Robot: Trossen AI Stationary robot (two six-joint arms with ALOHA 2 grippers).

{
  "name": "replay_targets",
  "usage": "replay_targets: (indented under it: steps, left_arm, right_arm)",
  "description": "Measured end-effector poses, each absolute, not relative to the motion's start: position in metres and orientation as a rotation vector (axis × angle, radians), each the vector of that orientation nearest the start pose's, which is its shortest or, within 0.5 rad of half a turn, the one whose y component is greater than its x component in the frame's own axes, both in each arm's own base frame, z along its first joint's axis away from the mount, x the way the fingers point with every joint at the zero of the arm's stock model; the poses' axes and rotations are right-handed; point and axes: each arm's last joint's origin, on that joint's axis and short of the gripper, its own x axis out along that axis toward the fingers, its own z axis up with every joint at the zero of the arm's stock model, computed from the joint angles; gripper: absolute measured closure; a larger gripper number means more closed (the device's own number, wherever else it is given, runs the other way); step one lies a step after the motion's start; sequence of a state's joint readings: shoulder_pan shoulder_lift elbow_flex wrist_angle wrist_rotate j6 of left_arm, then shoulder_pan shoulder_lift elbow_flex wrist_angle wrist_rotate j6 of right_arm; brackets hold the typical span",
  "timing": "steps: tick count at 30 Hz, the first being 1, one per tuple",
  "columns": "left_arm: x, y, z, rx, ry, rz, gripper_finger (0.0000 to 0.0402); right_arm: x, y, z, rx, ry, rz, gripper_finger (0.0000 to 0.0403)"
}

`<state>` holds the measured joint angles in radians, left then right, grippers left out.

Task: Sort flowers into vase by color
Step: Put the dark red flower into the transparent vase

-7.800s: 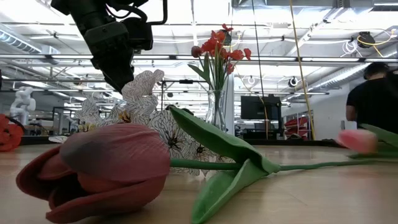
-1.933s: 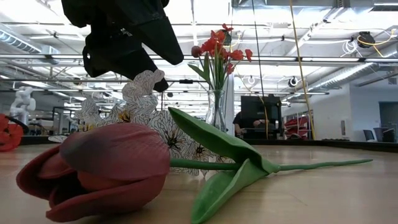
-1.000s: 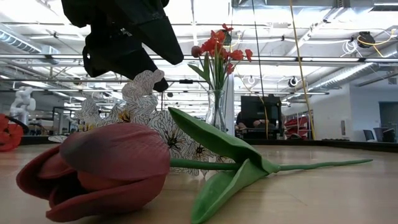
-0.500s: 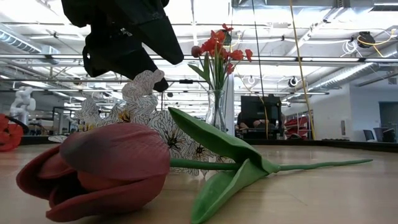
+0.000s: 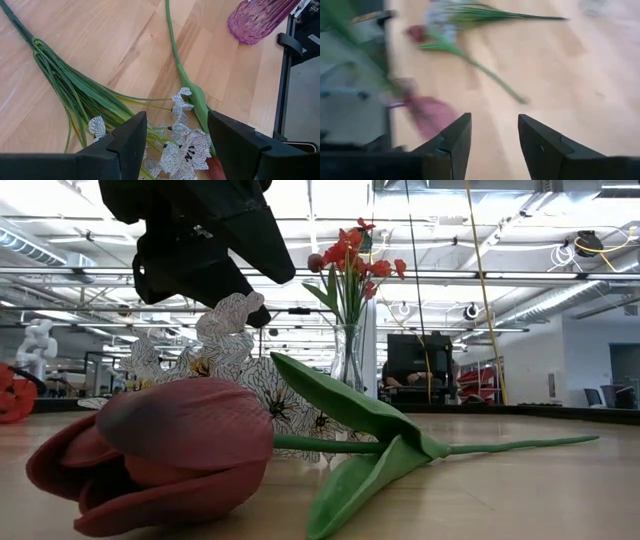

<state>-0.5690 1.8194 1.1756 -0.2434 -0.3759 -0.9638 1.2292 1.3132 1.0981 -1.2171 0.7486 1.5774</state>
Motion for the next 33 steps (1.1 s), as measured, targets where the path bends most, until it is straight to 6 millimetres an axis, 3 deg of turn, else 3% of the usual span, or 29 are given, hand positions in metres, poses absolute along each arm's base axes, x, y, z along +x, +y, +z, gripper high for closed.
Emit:
replay_targets:
  steps: [7, 13, 21, 26, 33]
  left_arm:
    - [0.324, -0.193, 0.187, -0.509, 0.786, 0.209, 0.0185]
    - [0.328, -0.185, 0.186, -0.56, 0.783, 0.257, 0.0185]
    - [0.331, -0.172, 0.183, -0.597, 0.811, 0.327, 0.0185]
    - [0.33, -0.171, 0.183, -0.591, 0.832, 0.324, 0.0185]
    - [0.327, -0.165, 0.179, -0.522, 0.91, 0.316, 0.0185]
  right_arm:
    - [0.09, 0.17, 0.277, 0.364, 0.746, -0.58, 0.029]
    - [0.098, 0.152, 0.282, 0.419, 0.785, -0.704, 0.0327]
    - [0.089, 0.109, 0.291, 0.508, 0.833, -0.666, 0.0372]
    - [0.08, 0.087, 0.271, 0.676, 0.798, -0.567, 0.0391]
    - [0.087, 0.081, 0.241, 0.882, 0.756, -0.41, 0.0401]
